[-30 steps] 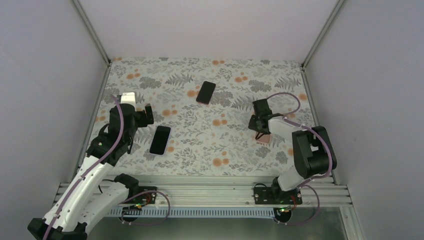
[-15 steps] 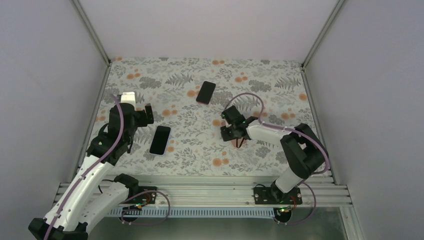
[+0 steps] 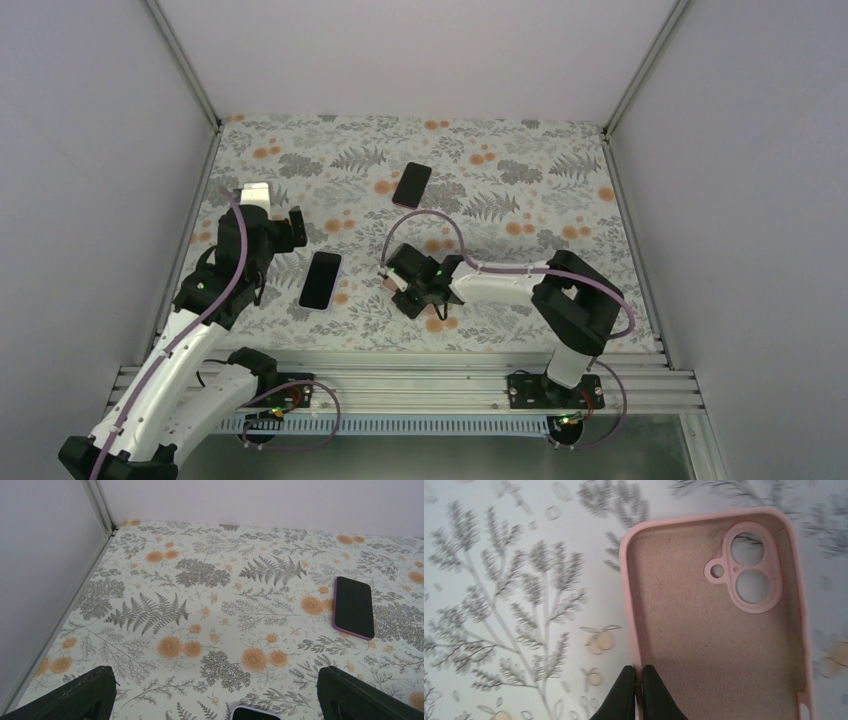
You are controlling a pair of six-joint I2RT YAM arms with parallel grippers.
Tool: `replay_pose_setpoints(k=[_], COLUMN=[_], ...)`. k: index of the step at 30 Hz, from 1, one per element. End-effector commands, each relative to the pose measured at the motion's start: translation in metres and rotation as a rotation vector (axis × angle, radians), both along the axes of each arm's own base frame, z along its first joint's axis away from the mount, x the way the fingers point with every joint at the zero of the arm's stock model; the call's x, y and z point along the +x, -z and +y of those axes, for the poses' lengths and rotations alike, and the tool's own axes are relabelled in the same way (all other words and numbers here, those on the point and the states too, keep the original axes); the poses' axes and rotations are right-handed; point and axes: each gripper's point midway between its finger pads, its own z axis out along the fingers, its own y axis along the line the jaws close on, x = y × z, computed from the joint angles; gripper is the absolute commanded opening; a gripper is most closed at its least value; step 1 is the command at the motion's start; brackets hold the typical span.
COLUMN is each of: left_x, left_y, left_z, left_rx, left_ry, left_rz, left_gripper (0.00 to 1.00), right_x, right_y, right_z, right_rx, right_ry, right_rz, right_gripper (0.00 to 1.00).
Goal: Put the phone into the phone case
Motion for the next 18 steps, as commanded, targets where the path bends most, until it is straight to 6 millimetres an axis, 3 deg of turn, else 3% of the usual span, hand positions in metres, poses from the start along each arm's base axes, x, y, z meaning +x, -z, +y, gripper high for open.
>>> replay_pose_setpoints(k=[1,7,14,16,18], left_x=[0.001,0.002,0.002,0.002,0.002], left_y=[0.002,0.003,0.004,0.004,0.004], left_z=[-0.001,-0.001,-0.001,-0.001,-0.001], left_rx=[0.001,-0.001,-0.002,-0.002,-0.002], left_ry=[0.011,0.016,0.014,0.014,0.014], left_rz=[0.0,0.004,0.006,0.007,0.007], left_gripper=[1.0,1.0,1.0,1.0,1.0], right_x=[-0.02,-0.027,-0.028,-0.03,-0.032], right_y=[0.002,0.005,-0.012,-0.018,-0.025], right_z=[0.02,0.016,0.011,0.009,0.006], right_rx=[-0.015,-0.06,-0.049,-0.04,-0.036], right_ry=[-0.151,-0.162,-0.118,-0.097,-0.08], right_rz=[-0.02,-0.032,-0.047,-0.048,-0.058], right_gripper=[0.04,0.05,0.28,0.39,0.42])
